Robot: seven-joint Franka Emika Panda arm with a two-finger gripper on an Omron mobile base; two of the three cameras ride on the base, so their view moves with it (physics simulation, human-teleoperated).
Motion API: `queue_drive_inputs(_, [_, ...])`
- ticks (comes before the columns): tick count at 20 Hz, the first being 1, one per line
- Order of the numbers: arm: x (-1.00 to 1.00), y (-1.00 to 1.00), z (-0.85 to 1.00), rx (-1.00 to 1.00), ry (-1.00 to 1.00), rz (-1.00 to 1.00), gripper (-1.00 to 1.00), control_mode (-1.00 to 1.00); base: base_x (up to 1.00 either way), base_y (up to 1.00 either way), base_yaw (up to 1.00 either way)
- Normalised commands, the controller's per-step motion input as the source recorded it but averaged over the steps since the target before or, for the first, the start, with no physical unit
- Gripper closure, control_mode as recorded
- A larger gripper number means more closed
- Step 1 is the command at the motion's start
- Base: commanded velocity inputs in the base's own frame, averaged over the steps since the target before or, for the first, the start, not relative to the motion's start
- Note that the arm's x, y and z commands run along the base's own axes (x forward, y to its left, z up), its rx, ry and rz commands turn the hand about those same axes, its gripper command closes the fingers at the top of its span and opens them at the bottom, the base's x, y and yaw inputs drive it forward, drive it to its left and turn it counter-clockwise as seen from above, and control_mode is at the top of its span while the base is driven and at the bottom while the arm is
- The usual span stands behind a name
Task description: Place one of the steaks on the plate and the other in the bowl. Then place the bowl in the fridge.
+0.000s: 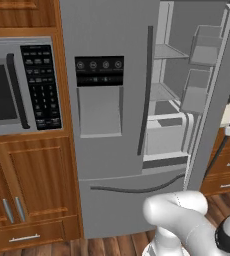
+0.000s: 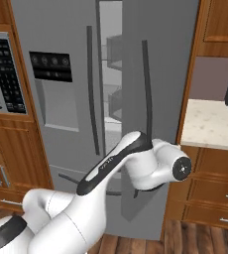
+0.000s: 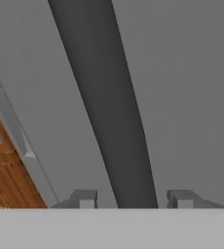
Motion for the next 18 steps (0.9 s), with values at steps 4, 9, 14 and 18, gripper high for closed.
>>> queue_drive_inputs(4, [-0.2, -0.04, 0.0, 0.0, -0.03, 0.0, -1.0, -1.0, 0.0, 0.0, 0.0])
queue_drive_inputs(9, [-0.51, -0.12, 0.04, 0.0, -0.09, 0.0, -1.0, -1.0, 0.0, 0.0, 0.0])
queue_drive_inputs(14, [-0.34, 0.0, 0.31, -0.03, -0.29, 0.04, -1.0, -1.0, 0.0, 0.0, 0.0])
queue_drive_inputs(18, [-0.27, -0.12, 0.34, -0.04, -0.27, 0.02, -1.0, -1.0, 0.0, 0.0, 0.0])
